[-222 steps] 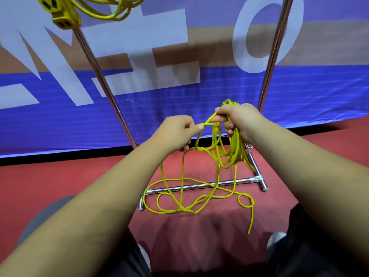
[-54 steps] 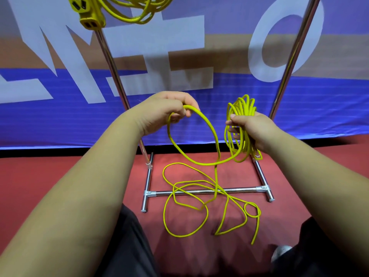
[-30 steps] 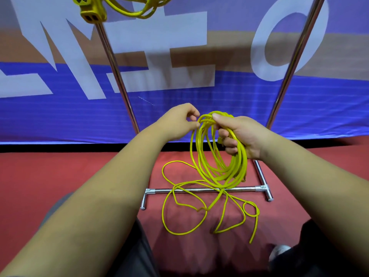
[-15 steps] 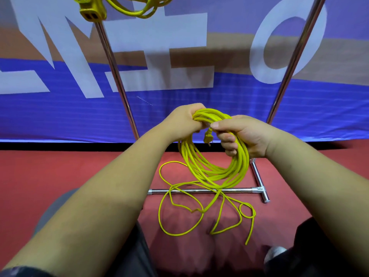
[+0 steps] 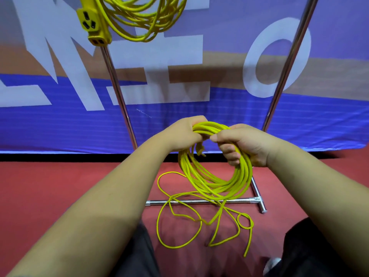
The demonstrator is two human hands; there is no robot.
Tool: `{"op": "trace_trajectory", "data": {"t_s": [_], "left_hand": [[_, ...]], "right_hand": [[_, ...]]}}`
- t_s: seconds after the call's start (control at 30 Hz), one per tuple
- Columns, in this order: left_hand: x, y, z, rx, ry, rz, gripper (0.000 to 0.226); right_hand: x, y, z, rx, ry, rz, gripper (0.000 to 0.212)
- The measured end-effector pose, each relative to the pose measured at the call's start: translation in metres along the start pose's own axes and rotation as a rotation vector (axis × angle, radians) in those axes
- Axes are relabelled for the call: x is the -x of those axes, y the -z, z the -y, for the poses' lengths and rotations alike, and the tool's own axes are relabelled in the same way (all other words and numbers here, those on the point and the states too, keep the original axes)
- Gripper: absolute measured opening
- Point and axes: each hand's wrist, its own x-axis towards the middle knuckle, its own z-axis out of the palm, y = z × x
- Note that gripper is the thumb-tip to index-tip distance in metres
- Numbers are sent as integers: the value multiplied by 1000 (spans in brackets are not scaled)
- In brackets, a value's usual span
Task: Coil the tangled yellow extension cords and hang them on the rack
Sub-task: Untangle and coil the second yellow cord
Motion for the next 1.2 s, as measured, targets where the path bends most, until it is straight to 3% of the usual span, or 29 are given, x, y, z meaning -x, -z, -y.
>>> {"op": "trace_trajectory", "data": {"t_s": [0.13, 0.23, 0.33, 0.4, 0.47, 0.6, 0.8, 0.87, 0.93, 1.0, 1.1, 1.13, 1.2], "left_hand": [[-6, 14, -12, 104, 22, -112, 21], [-11, 25, -16, 289, 39, -147, 17], [-16, 31, -10, 401, 50, -174, 15], [-16, 25, -3, 431, 73, -200, 15], [-16, 12, 10, 441, 111, -209, 15], [-20, -2, 28, 479, 186, -226, 11], [-27, -4, 49, 327, 192, -219, 22], [-29, -10, 63, 340, 265, -172, 52], [-29, -16, 76, 379, 474, -99, 90], [-24, -23, 89, 254, 630, 63, 87], [-12, -48, 109, -116, 643, 417, 51], [-8, -60, 114, -237, 609, 548, 50], [2, -85, 116, -406, 485, 766, 74]], "right_hand": [[6, -5, 17, -39, 108, 9, 13], [13, 0, 30, -117, 236, 129, 9], [13, 2, 22, 39, 320, 91, 29], [8, -4, 9, 4, 294, 72, 34], [2, -14, 0, 2, 259, 86, 24], [-13, -20, -2, 5, 196, -47, 9], [-25, -17, -5, -5, 179, -47, 9], [-33, -15, -9, 9, 180, -92, 12], [-39, -9, -12, 29, 175, -180, 13], [-42, 0, -13, 12, 162, -272, 14], [-43, 17, -12, -74, 145, -369, 23], [-42, 23, -11, -115, 141, -387, 27], [-39, 32, -10, -182, 140, -400, 28]]}}
